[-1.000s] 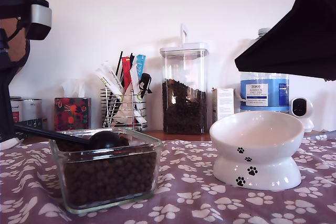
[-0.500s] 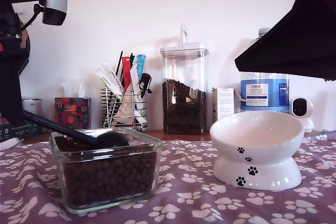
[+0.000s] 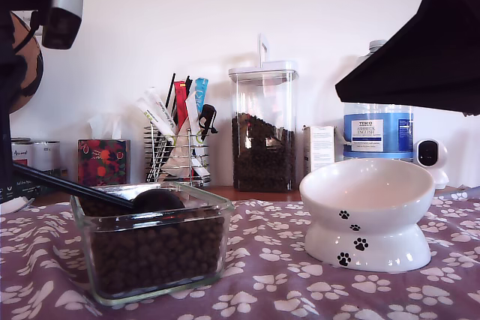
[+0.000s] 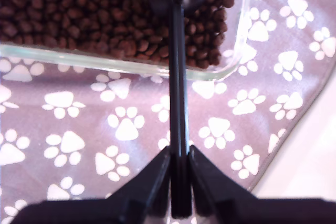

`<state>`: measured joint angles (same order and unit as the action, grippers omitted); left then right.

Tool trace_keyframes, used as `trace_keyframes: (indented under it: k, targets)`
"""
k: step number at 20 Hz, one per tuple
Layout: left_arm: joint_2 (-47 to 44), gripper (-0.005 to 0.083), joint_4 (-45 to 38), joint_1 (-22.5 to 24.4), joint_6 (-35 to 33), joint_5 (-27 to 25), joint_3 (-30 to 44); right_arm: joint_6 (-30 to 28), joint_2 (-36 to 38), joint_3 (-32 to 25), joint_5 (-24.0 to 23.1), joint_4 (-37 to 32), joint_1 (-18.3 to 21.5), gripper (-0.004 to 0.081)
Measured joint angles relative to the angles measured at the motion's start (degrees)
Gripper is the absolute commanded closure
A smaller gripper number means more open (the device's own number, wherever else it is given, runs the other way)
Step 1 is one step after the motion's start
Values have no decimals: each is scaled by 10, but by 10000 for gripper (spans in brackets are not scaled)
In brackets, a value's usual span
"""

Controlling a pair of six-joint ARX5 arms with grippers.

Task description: Measure one spoon of cat food and pour it into the food bowl

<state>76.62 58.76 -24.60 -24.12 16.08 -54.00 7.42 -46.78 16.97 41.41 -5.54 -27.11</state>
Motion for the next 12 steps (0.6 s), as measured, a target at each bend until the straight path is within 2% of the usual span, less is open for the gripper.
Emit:
trace_keyframes:
  k: [7,12]
  targets:
    - [60,797,-16,15,-1,16,0,0,0,0,0,0,0,783]
    - [68,797,-9,22,-3,-16,-8,0,0,0,0,0,0,783]
